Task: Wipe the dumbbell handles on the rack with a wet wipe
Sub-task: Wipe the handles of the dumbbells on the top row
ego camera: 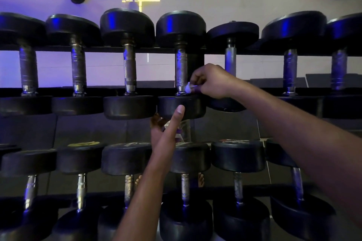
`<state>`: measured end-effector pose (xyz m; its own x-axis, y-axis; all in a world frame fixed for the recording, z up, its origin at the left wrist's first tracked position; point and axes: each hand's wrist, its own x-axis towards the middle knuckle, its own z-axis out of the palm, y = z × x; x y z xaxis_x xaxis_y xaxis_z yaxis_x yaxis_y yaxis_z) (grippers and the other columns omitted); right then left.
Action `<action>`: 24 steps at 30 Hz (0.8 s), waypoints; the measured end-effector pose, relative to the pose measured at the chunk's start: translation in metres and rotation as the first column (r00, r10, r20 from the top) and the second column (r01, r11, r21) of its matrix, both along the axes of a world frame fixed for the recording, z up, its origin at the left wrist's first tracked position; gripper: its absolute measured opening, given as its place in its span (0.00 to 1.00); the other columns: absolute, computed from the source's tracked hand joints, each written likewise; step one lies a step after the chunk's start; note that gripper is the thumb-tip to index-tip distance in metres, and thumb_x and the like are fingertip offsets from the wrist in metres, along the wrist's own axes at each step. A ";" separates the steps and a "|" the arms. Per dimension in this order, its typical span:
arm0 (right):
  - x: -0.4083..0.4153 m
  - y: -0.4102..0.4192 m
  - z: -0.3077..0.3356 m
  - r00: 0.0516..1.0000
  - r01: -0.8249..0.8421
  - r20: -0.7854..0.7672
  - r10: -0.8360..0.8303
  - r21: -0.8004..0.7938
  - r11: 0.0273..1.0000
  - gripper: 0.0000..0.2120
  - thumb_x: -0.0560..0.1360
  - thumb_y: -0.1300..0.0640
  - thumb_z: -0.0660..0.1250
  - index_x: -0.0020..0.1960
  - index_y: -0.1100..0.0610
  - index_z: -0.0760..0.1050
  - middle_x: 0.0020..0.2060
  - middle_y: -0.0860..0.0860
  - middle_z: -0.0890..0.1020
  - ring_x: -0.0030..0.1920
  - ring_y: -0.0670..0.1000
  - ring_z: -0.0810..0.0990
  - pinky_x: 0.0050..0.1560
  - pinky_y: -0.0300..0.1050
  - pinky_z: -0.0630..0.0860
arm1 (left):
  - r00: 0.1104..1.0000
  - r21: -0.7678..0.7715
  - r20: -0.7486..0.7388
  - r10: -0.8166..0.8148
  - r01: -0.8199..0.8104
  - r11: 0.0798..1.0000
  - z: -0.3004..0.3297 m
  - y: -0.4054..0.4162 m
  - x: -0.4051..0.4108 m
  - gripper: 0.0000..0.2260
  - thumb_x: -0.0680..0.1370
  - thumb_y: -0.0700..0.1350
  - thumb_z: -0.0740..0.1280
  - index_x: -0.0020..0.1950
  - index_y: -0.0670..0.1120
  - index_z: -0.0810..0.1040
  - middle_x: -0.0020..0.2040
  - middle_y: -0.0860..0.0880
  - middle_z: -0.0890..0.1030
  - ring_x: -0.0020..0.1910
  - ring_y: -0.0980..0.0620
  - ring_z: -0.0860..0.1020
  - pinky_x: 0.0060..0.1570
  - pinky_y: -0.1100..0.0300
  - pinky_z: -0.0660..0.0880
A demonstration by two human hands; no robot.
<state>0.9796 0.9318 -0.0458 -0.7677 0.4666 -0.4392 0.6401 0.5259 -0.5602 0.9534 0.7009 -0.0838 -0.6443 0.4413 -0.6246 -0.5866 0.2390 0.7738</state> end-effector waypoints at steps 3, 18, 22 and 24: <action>0.003 -0.005 -0.002 0.997 0.026 -0.076 -0.027 -0.017 1.000 0.06 0.74 0.51 0.79 0.44 0.48 0.82 0.40 0.45 0.86 0.44 0.47 0.84 0.49 0.50 0.83 | 1.000 0.002 -0.007 0.013 -0.013 1.000 -0.001 0.001 0.000 0.41 0.64 0.73 0.78 0.71 0.54 0.78 0.61 0.49 0.86 0.44 0.56 0.83 0.39 0.63 0.80; -0.003 -0.025 0.002 0.968 0.137 -0.214 -0.129 0.023 0.990 0.07 0.71 0.52 0.81 0.43 0.48 0.83 0.38 0.44 0.83 0.37 0.41 0.80 0.38 0.38 0.75 | 0.999 -0.025 0.005 -0.034 0.034 0.999 0.002 -0.002 -0.003 0.44 0.62 0.74 0.78 0.72 0.55 0.76 0.57 0.54 0.86 0.46 0.57 0.83 0.43 0.60 0.80; -0.028 -0.015 0.000 0.818 0.411 -0.476 -0.321 0.095 0.907 0.06 0.72 0.48 0.80 0.47 0.47 0.85 0.39 0.42 0.86 0.40 0.40 0.82 0.41 0.40 0.78 | 0.999 -0.046 0.022 -0.047 0.048 0.998 -0.001 -0.004 -0.002 0.45 0.60 0.76 0.78 0.73 0.60 0.74 0.62 0.54 0.84 0.54 0.52 0.85 0.53 0.53 0.82; -0.041 -0.009 -0.002 0.737 0.534 -0.552 -0.390 0.121 0.837 0.06 0.73 0.46 0.78 0.47 0.47 0.86 0.39 0.42 0.86 0.41 0.42 0.84 0.43 0.46 0.81 | 0.999 -0.051 0.026 -0.047 0.048 0.998 -0.002 -0.004 -0.002 0.43 0.61 0.76 0.78 0.71 0.60 0.75 0.62 0.54 0.84 0.57 0.49 0.85 0.57 0.48 0.83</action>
<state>0.9383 0.9226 -0.0481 -0.4990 0.8585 0.1183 0.5198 0.4057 -0.7518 0.9514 0.6964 -0.0855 -0.6073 0.4377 -0.6630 -0.5926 0.3061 0.7450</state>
